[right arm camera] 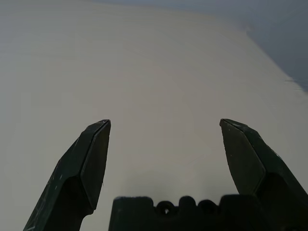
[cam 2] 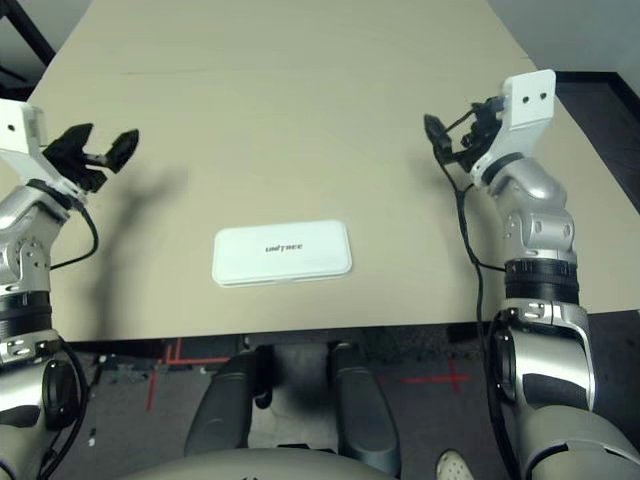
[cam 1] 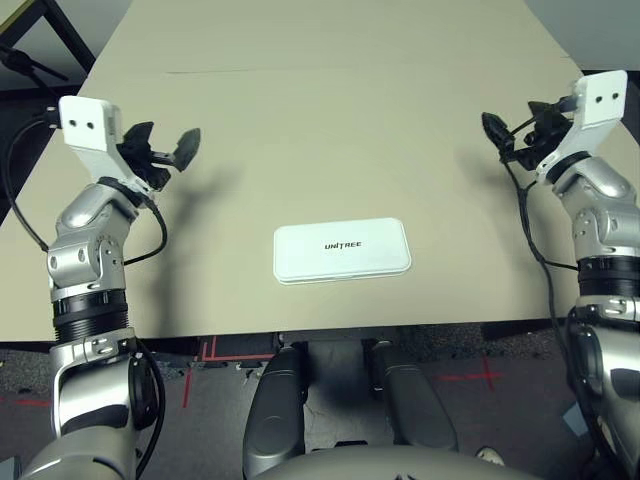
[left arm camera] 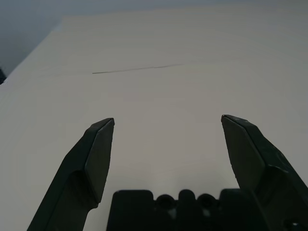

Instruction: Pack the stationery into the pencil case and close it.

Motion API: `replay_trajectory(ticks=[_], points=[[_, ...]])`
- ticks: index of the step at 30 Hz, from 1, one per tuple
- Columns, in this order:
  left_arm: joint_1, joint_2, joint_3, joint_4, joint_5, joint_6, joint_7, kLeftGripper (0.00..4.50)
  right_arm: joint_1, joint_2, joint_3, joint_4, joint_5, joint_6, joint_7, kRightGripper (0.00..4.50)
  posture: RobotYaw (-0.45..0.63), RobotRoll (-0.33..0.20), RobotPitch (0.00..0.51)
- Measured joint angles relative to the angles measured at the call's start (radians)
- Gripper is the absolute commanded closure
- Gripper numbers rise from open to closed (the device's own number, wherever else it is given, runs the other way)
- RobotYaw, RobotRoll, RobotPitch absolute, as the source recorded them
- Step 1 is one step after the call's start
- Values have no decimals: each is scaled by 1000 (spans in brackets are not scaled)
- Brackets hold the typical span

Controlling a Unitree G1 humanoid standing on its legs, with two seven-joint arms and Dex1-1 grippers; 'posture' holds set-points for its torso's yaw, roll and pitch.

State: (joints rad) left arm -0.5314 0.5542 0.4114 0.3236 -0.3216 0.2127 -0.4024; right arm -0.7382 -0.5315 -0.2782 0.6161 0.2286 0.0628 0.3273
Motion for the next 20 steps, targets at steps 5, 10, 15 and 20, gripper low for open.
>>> replay_trajectory(ticks=[5,10,15,20], points=[[-10,0,34,121,11,-141,74,32,-43,-16,-21,173,-31,-111,-87,0,2,0,211],[-24,0,39,172,14,-211,104,32,-72,-16,-20,251,-34,-161,-98,0,-3,0,223],[-31,0,32,195,16,-233,107,32,-73,-12,-17,266,-34,-175,-91,0,-6,0,233],[-33,0,16,199,18,-235,107,32,-73,-12,-17,271,-34,-175,-80,0,-28,0,231]])
